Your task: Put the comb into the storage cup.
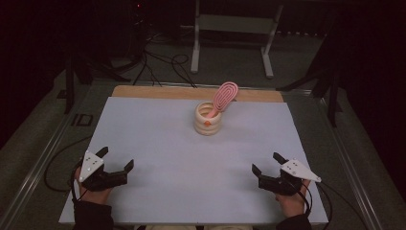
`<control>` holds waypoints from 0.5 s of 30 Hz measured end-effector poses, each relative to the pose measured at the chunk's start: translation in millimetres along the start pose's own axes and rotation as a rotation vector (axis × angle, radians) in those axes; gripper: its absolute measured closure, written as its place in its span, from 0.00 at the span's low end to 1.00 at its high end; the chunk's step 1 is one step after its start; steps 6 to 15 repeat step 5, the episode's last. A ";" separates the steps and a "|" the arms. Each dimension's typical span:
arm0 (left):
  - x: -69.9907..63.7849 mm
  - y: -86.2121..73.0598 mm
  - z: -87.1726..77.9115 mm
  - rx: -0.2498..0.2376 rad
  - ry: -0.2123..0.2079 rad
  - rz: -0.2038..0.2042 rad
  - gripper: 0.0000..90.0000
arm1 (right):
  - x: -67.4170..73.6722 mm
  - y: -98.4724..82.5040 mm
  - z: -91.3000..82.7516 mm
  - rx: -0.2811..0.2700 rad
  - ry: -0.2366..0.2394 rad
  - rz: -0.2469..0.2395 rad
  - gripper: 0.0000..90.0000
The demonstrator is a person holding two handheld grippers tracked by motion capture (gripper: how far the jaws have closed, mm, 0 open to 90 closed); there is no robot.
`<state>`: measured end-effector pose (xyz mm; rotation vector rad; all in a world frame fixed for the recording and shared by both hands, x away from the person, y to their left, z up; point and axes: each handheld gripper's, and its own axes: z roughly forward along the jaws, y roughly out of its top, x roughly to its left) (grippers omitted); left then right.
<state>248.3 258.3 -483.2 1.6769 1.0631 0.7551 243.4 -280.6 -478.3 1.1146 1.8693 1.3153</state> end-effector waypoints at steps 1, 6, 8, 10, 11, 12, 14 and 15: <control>0.2 -0.3 0.0 0.003 -0.002 -0.001 0.00 | 1.2 -1.1 -0.1 0.006 -0.003 -0.011 0.10; 0.4 -1.3 0.9 0.005 -0.006 -0.004 0.00 | 4.3 -2.4 -0.5 0.012 -0.018 -0.036 0.10; 0.4 -1.3 0.9 0.005 -0.006 -0.004 0.00 | 4.3 -2.4 -0.5 0.012 -0.018 -0.036 0.10; 0.4 -1.3 0.9 0.005 -0.006 -0.004 0.00 | 4.3 -2.4 -0.5 0.012 -0.018 -0.036 0.10; 0.4 -1.3 0.9 0.005 -0.006 -0.004 0.00 | 4.3 -2.4 -0.5 0.012 -0.018 -0.036 0.10; 0.4 -1.3 0.9 0.005 -0.006 -0.004 0.00 | 4.3 -2.4 -0.5 0.012 -0.018 -0.036 0.10; 0.4 -1.3 0.9 0.005 -0.006 -0.004 0.00 | 4.3 -2.4 -0.5 0.012 -0.018 -0.036 0.10; 0.4 -1.3 0.9 0.005 -0.006 -0.004 0.00 | 4.3 -2.4 -0.5 0.012 -0.018 -0.036 0.10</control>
